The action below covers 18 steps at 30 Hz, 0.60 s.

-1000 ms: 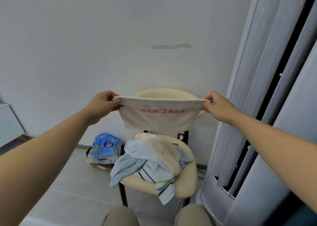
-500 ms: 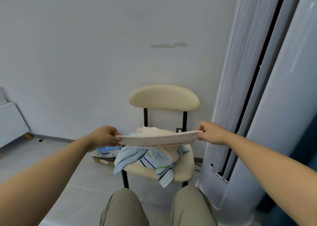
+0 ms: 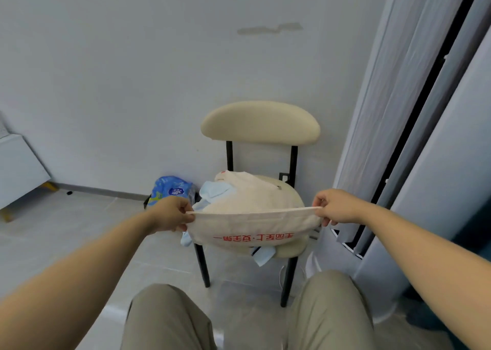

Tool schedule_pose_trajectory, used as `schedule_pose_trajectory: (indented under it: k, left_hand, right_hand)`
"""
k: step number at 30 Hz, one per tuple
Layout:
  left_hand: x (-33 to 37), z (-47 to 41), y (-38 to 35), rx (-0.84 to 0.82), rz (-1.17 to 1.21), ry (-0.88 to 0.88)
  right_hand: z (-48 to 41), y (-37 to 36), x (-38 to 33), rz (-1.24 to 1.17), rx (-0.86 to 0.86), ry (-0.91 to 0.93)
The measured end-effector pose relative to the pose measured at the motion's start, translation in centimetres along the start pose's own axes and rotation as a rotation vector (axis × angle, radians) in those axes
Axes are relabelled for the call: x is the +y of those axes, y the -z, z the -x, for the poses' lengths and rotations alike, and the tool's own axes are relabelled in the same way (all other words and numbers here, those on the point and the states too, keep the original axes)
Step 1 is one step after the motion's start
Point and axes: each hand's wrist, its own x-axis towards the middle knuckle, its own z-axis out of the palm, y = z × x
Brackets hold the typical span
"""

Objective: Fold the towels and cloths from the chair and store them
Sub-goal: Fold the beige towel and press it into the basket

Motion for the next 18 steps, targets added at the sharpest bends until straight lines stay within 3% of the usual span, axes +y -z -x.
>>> schedule_pose_trajectory:
  k: [6, 10, 13, 18]
  left_hand:
    - [-2.7, -4.1, -3.3, 0.050, -0.036, 0.006]
    - [-2.7, -7.8, -4.5, 0.199, -0.014, -0.008]
    - [-3.2, -11.2, -5.5, 0.293, 0.161, 0.013]
    - [-5.8, -15.6, -8.4, 0.337, 0.330, 0.073]
  right_hand:
    - [-3.9, -2.6, 2.7, 0.004, -0.059, -0.016]
    - [-8.1, -3.5, 3.6, -0.116, 0.182, -0.004]
    - [-11.5, -5.3, 3.1, -0.268, 0.390, -0.021]
    - [-17.3, -9.3, 4.3, -0.363, 0.491, -0.052]
